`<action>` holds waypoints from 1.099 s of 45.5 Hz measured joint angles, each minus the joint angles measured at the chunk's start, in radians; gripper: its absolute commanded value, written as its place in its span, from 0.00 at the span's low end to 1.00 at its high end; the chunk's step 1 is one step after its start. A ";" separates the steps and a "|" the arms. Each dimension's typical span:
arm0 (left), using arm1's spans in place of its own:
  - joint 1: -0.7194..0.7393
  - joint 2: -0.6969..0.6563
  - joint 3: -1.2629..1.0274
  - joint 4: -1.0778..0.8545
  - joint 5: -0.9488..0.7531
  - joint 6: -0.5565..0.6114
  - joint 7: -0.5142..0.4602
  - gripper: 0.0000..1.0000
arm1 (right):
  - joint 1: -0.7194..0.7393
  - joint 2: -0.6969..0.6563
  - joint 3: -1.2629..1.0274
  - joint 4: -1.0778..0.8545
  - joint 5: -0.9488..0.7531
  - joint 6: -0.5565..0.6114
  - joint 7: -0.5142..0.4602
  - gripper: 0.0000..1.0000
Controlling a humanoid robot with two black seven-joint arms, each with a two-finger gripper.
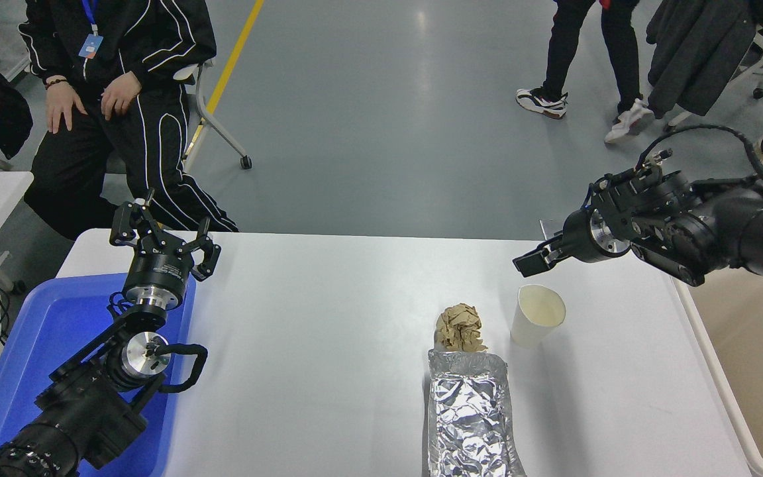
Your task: Dispose of the paper cup in the dustbin
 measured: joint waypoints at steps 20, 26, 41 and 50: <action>0.000 0.000 0.000 0.000 0.000 0.000 0.000 1.00 | -0.057 0.003 -0.009 -0.009 -0.029 -0.009 0.002 0.85; 0.000 0.000 0.000 0.000 0.000 0.000 0.000 1.00 | -0.075 0.002 -0.010 -0.019 -0.031 -0.010 0.003 0.63; 0.000 0.000 0.000 0.000 0.000 0.000 0.000 1.00 | -0.098 0.002 -0.041 -0.049 -0.031 -0.009 0.004 0.26; 0.000 0.000 0.000 0.000 0.000 0.000 0.000 1.00 | -0.103 0.002 -0.056 -0.054 -0.030 -0.008 0.006 0.20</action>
